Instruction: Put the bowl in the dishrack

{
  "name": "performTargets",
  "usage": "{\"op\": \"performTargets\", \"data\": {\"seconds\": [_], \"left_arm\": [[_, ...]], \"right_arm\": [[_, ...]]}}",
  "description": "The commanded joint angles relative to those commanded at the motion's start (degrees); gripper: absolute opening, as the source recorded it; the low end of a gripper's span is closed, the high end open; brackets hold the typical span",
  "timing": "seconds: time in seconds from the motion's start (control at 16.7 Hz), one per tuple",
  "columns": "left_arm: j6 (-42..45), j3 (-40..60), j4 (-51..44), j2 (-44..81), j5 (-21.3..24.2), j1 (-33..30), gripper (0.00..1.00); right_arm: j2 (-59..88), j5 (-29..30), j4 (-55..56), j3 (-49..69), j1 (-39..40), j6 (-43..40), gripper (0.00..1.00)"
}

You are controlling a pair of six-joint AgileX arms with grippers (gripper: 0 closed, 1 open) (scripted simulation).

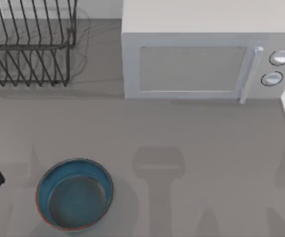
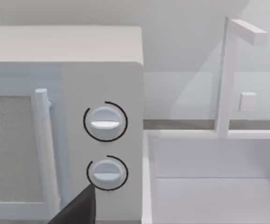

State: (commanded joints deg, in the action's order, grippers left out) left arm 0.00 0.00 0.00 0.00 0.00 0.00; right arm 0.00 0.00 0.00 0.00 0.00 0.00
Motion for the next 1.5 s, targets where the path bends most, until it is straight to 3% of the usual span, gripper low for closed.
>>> {"op": "performTargets", "data": {"seconds": [0.24,0.48,1.08,1.5], "left_arm": [[-1.2,1.8,-1.7,1.9,0.0,-1.2,1.0],[-7.1,12.3,-10.6,12.9,0.0,-7.0,1.0],[-29.5,52.3,-47.8,69.2,-0.2,-30.2,1.0],[-41.1,73.6,-65.8,95.0,0.0,-42.3,1.0]], "right_arm": [[0.0,0.0,0.0,0.0,0.0,0.0,1.0],[0.0,0.0,0.0,0.0,0.0,0.0,1.0],[0.0,0.0,0.0,0.0,0.0,0.0,1.0],[0.0,0.0,0.0,0.0,0.0,0.0,1.0]]}}
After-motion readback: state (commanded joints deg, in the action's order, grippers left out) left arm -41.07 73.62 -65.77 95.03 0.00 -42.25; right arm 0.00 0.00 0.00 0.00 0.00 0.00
